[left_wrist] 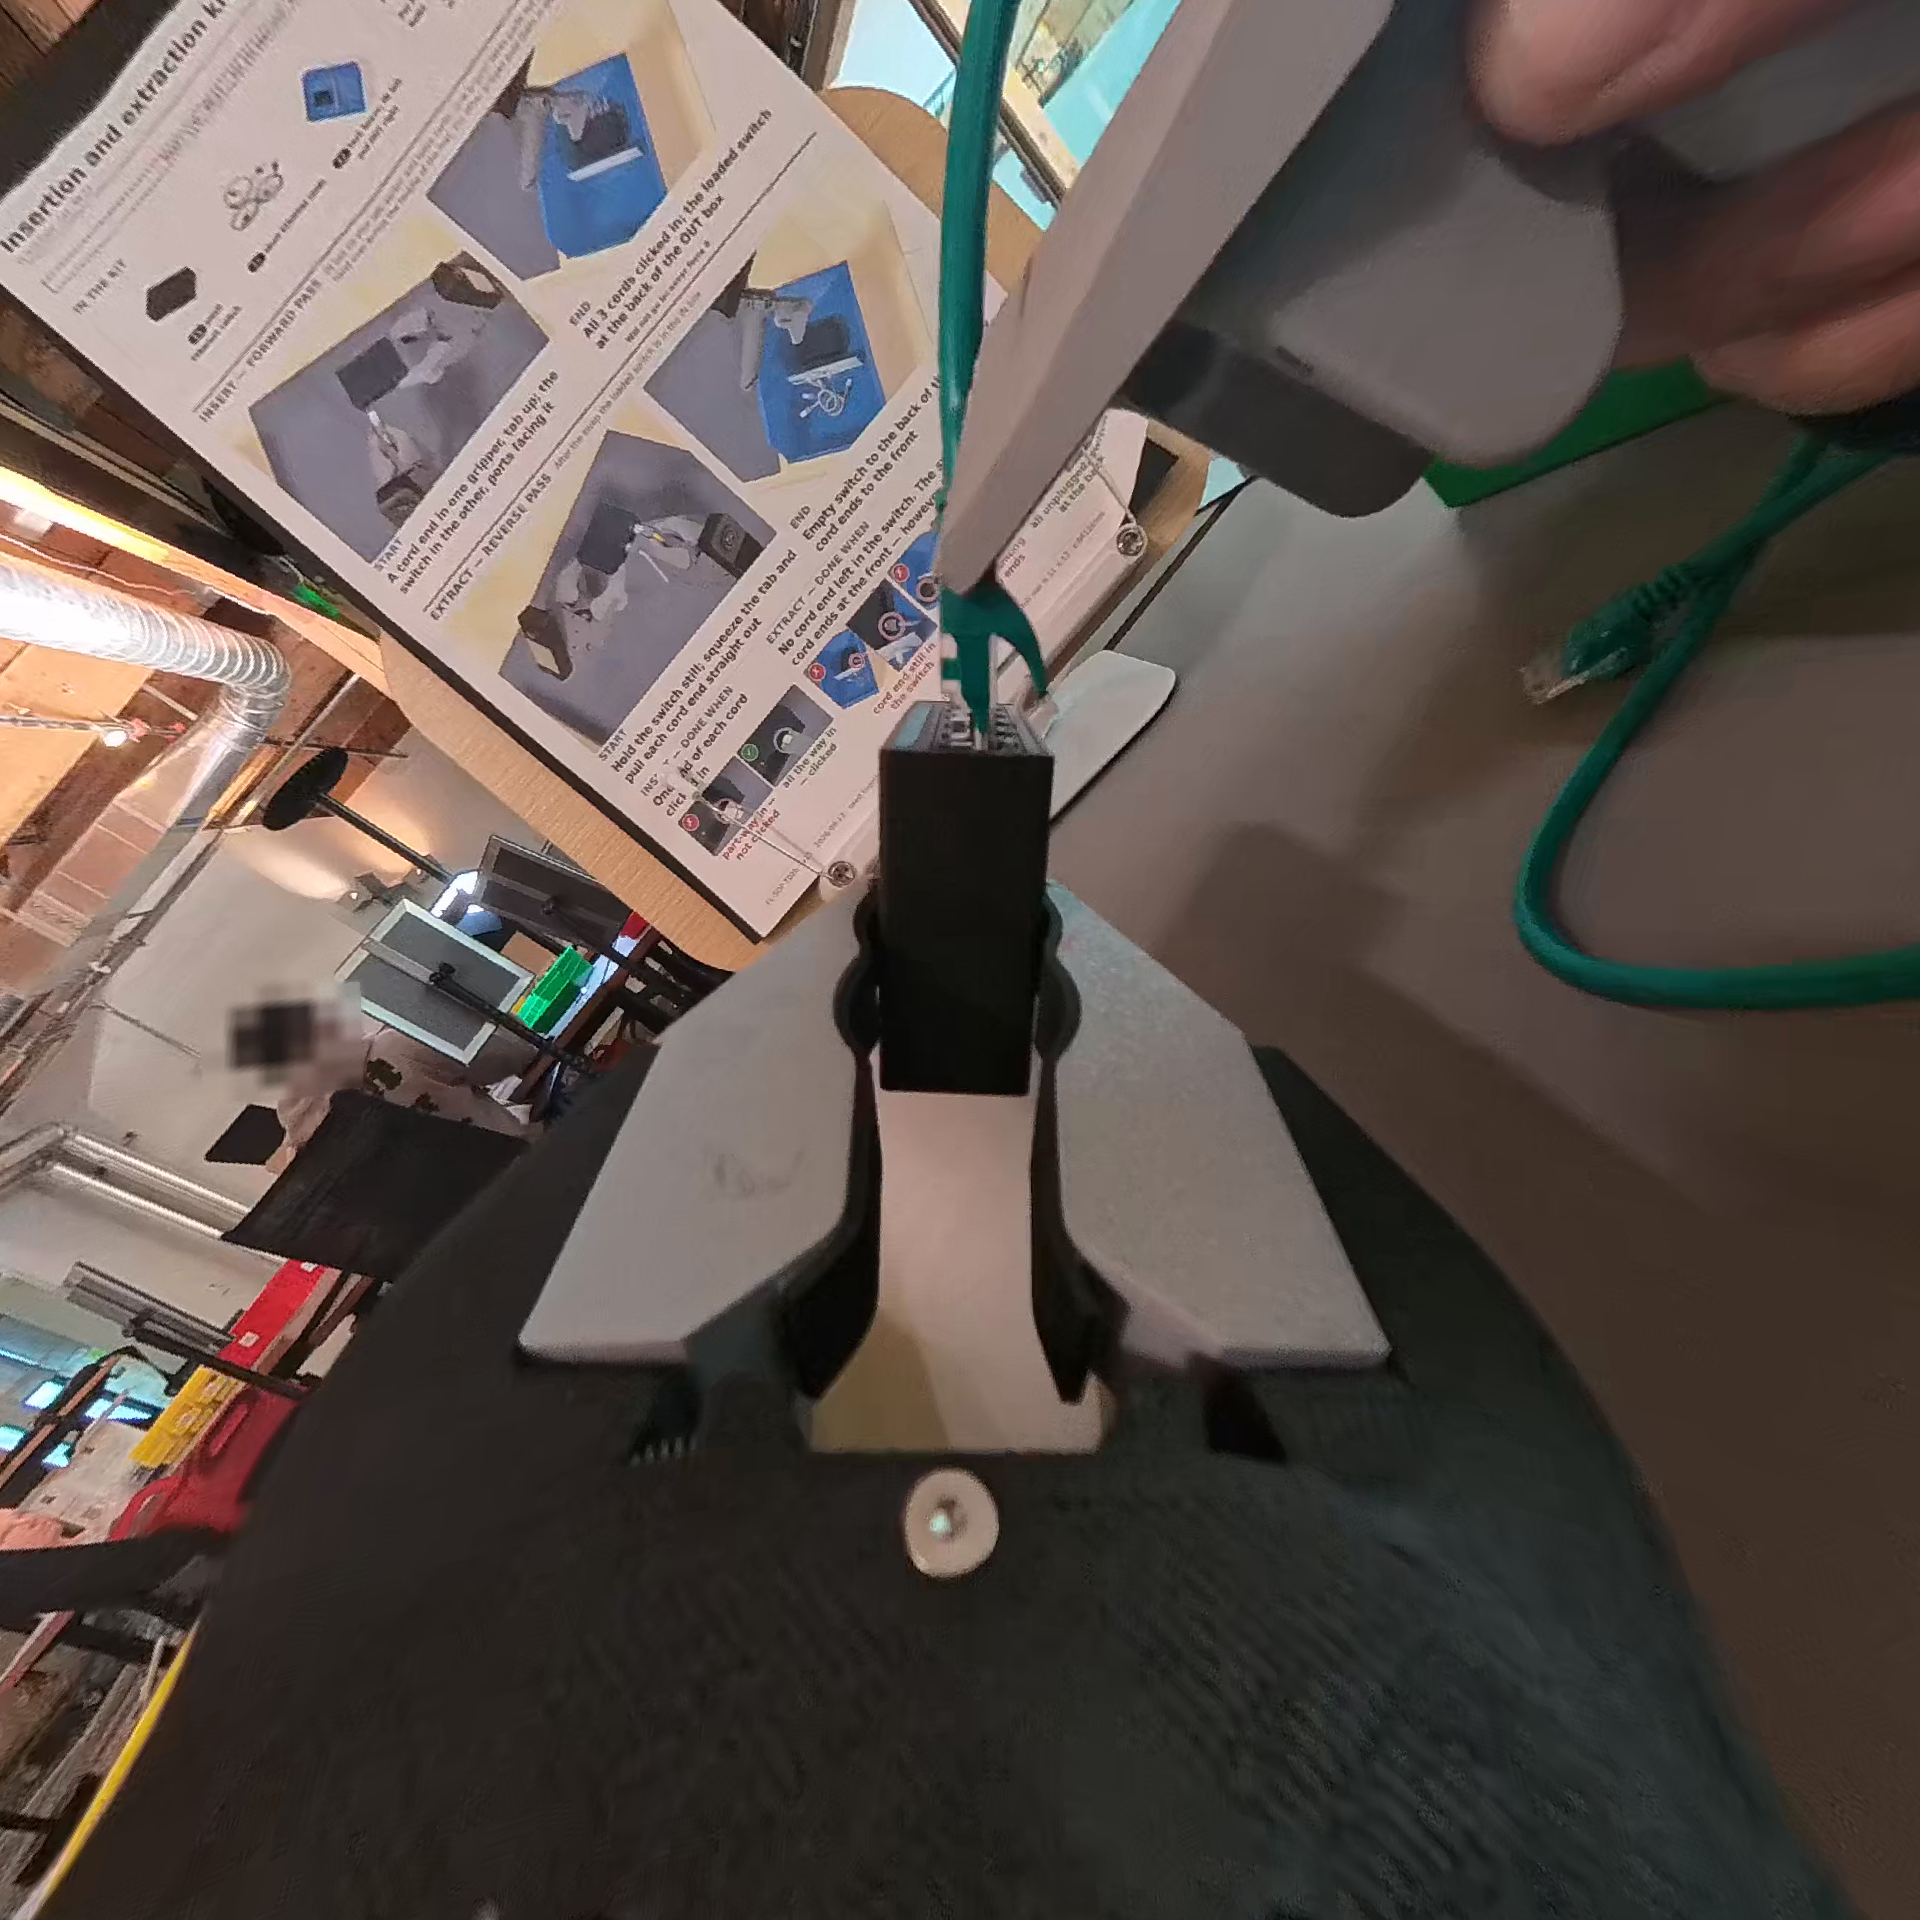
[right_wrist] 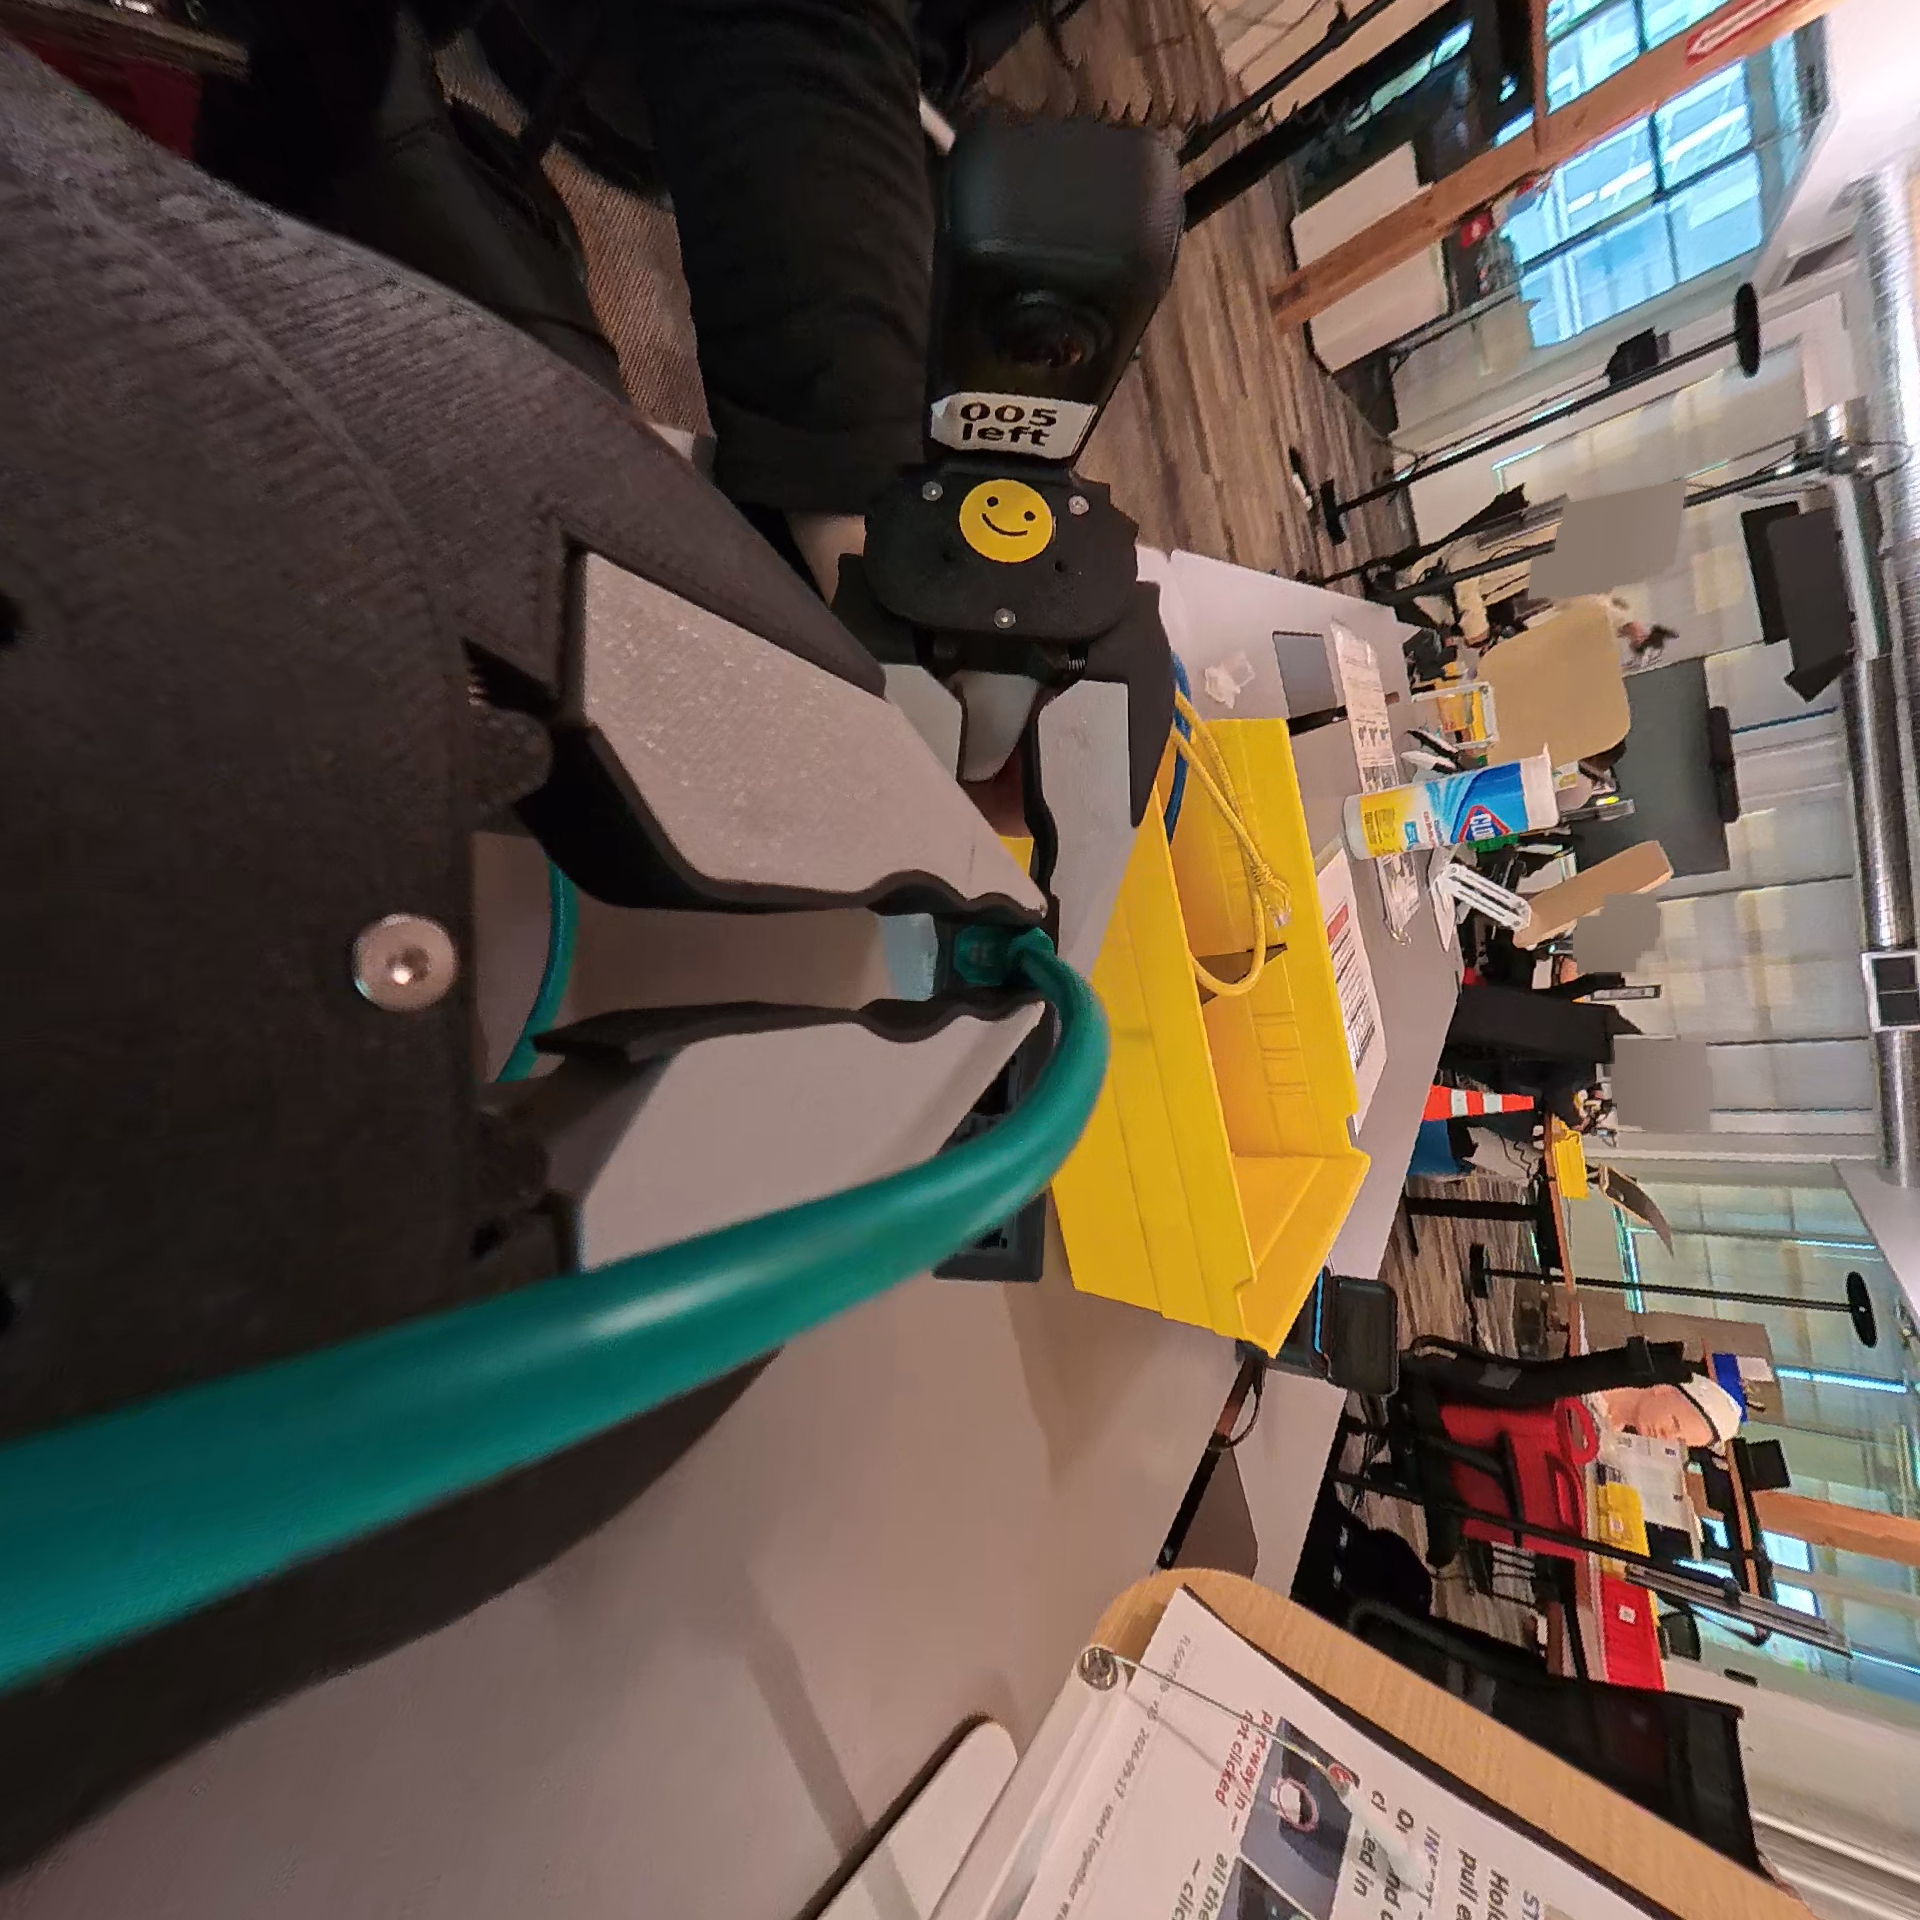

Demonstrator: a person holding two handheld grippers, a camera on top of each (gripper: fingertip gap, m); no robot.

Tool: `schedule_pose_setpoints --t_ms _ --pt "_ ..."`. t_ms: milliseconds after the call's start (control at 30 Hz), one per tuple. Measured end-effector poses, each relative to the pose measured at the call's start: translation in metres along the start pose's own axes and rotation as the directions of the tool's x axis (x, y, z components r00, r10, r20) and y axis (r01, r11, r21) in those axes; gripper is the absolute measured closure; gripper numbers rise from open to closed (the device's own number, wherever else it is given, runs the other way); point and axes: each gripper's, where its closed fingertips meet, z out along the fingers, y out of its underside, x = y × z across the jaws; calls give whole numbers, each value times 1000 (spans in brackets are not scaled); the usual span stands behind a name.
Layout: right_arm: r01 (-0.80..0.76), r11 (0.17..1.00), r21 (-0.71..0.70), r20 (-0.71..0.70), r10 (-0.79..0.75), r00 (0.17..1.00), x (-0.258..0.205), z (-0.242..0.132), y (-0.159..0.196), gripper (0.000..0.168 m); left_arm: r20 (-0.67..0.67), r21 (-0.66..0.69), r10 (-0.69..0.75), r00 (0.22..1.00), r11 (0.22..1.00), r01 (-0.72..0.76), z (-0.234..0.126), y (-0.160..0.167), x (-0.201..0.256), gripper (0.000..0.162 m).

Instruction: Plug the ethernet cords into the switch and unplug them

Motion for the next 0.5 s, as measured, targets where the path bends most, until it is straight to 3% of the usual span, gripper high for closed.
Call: schedule_pose_setpoints --t_ms 500 --pt "-147 989 3 100 146 984 1 -3 5 161 -10 -7 43 999 999 -43 0 0 4 137"
